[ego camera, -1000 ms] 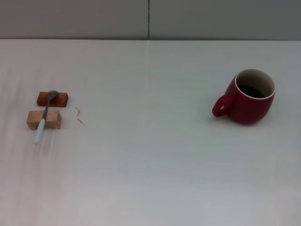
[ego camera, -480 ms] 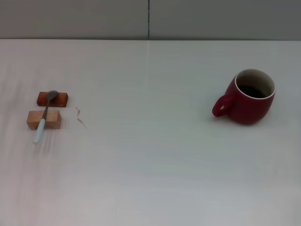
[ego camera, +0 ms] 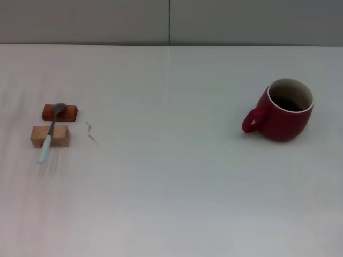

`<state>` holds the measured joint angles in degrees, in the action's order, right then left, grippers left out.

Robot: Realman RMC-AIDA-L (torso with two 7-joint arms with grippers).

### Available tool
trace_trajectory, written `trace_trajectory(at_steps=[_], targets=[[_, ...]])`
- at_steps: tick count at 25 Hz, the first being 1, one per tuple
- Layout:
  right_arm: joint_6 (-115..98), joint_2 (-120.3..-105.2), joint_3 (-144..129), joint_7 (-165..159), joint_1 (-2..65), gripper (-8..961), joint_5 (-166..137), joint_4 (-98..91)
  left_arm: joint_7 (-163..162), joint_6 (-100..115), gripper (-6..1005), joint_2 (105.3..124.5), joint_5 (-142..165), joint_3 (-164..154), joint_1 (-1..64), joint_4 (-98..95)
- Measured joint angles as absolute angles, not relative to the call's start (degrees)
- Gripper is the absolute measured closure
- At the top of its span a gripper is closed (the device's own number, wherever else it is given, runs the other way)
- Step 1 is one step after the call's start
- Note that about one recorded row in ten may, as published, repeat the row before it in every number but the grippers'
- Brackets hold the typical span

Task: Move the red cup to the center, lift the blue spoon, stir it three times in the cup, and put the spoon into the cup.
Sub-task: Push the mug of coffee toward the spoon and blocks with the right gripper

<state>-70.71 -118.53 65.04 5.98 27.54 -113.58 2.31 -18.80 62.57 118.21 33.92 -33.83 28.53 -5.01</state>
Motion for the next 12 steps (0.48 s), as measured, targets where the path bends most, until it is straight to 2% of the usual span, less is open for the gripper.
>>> trace_trajectory(at_steps=[3,6,11,12], targets=[[-70.71,-118.49,65.04,6.00,27.50,438,-113.58,2.03,-18.80,62.57,167,118.21,33.92,-33.83,28.55,-5.01],[-70.71,-118.47,65.03,6.06,27.38,675,-113.58,1.81,-18.80,62.57,168,118.21,33.92,-33.84,28.58,-5.01],[-70.71,-118.40,64.74,6.58,27.60,895,-113.76,0.72,-18.80,62.66,169,118.28,33.92,-33.84,28.65,-5.01],[-70.71,-118.40,64.74,6.58,27.60,895,-113.76,0.72,-18.80,62.66,169,118.28,33.92,-33.84,28.65,-5.01]])
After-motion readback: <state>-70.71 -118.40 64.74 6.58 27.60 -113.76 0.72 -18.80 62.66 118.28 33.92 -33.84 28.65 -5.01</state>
